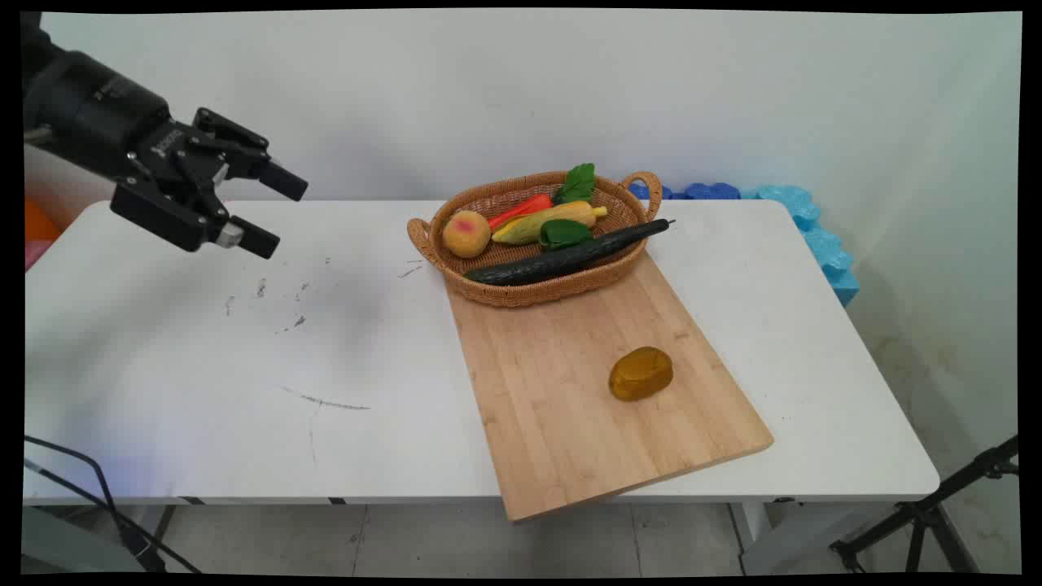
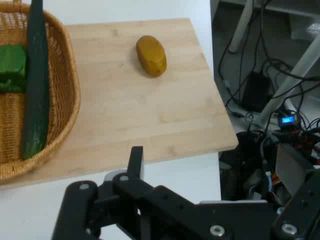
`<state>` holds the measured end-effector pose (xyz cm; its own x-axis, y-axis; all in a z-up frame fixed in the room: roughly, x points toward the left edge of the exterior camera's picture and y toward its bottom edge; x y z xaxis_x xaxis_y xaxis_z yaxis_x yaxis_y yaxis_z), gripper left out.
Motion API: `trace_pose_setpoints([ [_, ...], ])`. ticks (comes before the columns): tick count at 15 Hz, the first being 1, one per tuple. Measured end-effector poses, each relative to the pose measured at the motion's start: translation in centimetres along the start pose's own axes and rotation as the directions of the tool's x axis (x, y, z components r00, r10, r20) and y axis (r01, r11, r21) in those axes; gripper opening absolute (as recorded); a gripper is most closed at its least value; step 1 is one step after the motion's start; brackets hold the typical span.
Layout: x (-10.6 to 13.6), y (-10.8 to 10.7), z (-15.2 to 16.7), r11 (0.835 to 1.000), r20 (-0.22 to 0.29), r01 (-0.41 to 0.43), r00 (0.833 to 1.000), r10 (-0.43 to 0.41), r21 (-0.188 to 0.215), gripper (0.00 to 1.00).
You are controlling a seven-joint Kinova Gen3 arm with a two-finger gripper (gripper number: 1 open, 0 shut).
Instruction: Pick up the potato from the cutting board
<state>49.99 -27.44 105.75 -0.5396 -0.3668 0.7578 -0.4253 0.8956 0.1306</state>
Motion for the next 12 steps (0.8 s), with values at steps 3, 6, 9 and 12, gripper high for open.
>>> trace_pose_setpoints([
  [3,-0.5,0.3,0.6,1.000,0.008,0.009,1.000,-0.009,0.020,1.00],
  [6,-0.5,0.7,1.3,0.999,0.013,0.014,1.000,-0.015,0.036,1.00],
  [9,-0.4,1.2,1.9,0.998,0.021,0.021,1.000,-0.023,0.053,1.00],
  [12,-0.2,1.6,2.4,0.997,0.025,0.031,0.999,-0.032,0.064,1.00],
])
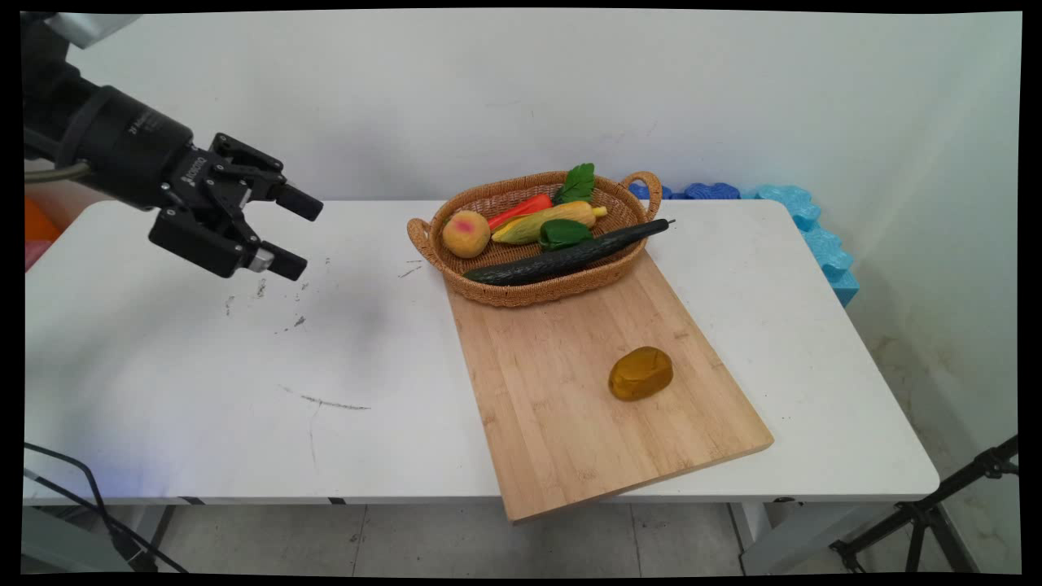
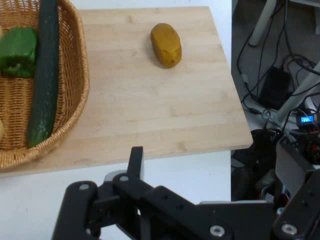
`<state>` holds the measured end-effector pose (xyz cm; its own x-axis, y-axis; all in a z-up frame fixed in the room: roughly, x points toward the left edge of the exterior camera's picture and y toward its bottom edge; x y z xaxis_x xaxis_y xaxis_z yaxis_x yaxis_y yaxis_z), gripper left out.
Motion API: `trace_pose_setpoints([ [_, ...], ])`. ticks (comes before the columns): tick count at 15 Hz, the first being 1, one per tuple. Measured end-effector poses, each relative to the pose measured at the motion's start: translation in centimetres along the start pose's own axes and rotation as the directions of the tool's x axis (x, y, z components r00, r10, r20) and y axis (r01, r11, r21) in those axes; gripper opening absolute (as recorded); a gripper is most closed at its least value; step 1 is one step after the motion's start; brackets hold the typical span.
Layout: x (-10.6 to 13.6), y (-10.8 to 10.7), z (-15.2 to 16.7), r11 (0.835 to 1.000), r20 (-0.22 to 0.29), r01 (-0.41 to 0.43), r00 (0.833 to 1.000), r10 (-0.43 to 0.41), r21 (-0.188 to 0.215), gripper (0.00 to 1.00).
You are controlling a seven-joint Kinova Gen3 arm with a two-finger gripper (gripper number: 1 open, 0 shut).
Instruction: Pick up the potato from the cutting board
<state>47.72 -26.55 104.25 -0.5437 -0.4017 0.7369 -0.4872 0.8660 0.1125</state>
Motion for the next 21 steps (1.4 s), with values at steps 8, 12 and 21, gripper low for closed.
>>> trace_pose_setpoints([
  [8,2.0,-0.1,1.1,1.000,-0.003,0.023,1.000,-0.023,0.021,1.00],
  [12,4.0,0.1,2.6,0.999,-0.006,0.039,0.999,-0.038,0.035,1.00],
  [21,10.4,0.7,9.8,0.990,-0.002,0.098,0.995,-0.099,0.096,1.00],
])
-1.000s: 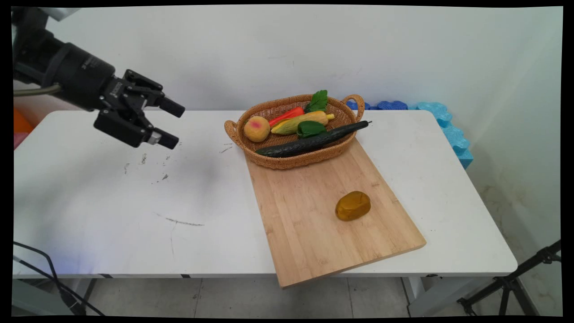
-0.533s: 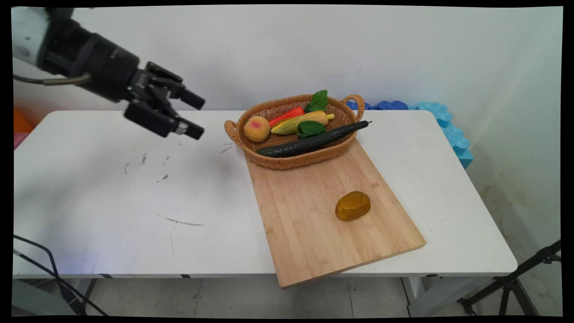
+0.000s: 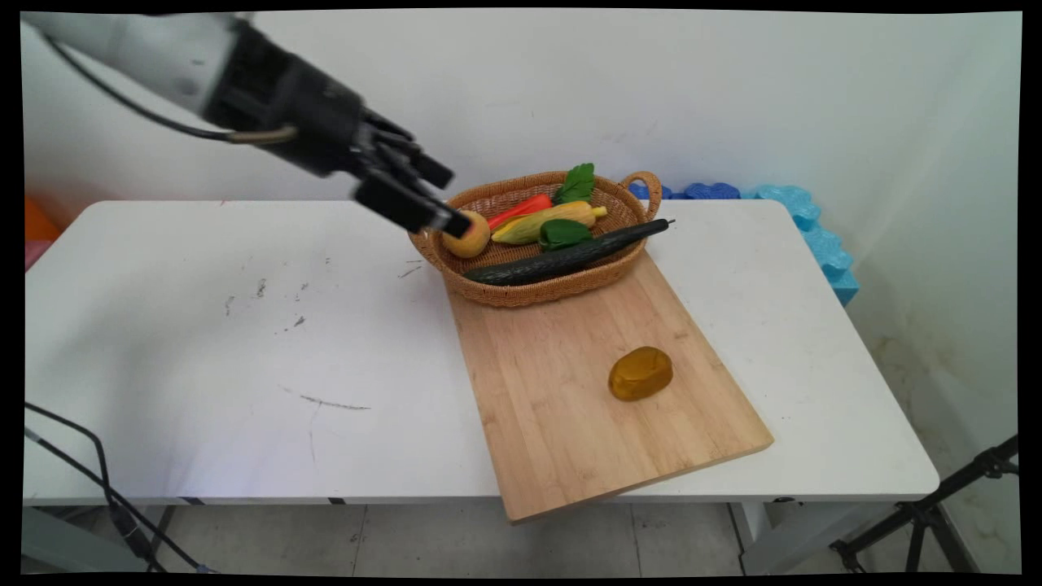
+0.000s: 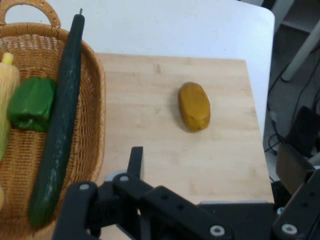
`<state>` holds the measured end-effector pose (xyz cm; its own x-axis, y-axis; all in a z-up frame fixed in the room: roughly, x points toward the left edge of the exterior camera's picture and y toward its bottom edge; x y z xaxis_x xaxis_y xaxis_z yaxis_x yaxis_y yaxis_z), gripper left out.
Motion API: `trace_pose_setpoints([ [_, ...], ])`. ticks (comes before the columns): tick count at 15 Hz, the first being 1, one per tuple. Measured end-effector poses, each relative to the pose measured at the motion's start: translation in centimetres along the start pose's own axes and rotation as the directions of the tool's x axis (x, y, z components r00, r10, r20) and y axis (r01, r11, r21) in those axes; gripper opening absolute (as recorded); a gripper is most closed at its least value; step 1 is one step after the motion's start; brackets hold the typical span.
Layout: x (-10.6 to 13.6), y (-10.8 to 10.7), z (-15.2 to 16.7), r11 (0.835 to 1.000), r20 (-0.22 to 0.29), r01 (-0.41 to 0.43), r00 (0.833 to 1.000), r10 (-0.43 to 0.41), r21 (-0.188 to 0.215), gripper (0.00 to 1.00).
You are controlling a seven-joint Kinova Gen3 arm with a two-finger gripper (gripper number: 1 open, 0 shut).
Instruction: Pick up the potato from the cutting board
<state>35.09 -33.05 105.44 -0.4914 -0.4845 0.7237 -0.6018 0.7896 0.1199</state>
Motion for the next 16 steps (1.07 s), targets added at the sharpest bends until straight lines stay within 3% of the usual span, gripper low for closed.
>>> trace_pose_setpoints([
  [9,6.6,2.7,11.6,0.998,0.043,0.045,0.998,-0.047,0.038,1.00],
  [16,8.3,3.9,19.8,0.996,0.114,0.074,0.990,-0.080,0.055,1.00],
])
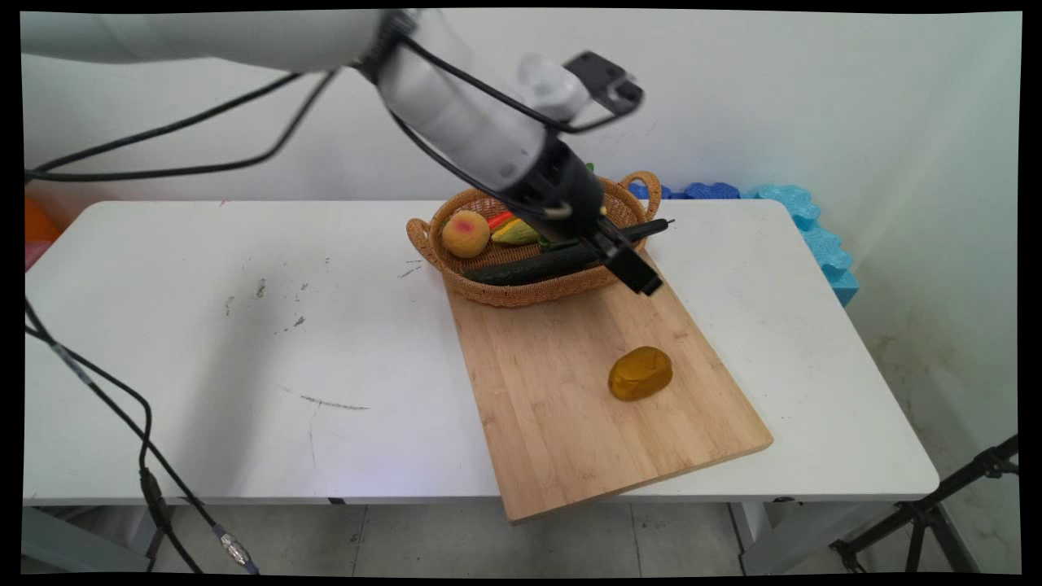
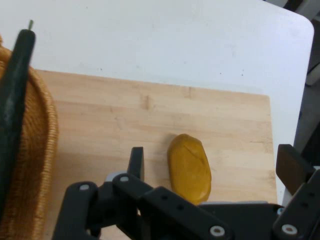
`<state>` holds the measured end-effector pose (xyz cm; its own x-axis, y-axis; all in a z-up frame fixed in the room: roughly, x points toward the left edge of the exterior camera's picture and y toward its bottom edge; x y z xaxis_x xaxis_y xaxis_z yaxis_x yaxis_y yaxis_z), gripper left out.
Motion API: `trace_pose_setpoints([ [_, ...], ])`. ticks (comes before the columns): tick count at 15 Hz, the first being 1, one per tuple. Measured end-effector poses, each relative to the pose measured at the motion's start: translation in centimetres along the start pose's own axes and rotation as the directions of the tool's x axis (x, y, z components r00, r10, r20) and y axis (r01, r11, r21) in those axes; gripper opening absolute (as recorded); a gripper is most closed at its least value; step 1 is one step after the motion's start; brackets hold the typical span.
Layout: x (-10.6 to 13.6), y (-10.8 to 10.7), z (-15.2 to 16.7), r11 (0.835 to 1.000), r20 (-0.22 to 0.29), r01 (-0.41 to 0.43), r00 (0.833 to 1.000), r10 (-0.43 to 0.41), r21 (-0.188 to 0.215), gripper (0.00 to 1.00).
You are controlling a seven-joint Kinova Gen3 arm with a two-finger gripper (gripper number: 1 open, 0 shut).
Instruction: Pick up the potato from the cutting board
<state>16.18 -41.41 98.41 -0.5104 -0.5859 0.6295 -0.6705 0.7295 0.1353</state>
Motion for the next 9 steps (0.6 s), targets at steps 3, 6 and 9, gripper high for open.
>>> trace_pose_setpoints([
  [3,0.4,0.7,3.2,1.000,0.038,0.021,0.999,-0.021,0.004,1.00],
  [6,0.5,1.2,6.1,0.999,0.080,0.039,0.996,-0.040,0.009,1.00],
  [9,0.3,1.4,8.1,0.998,0.112,0.051,0.992,-0.053,0.020,1.00],
])
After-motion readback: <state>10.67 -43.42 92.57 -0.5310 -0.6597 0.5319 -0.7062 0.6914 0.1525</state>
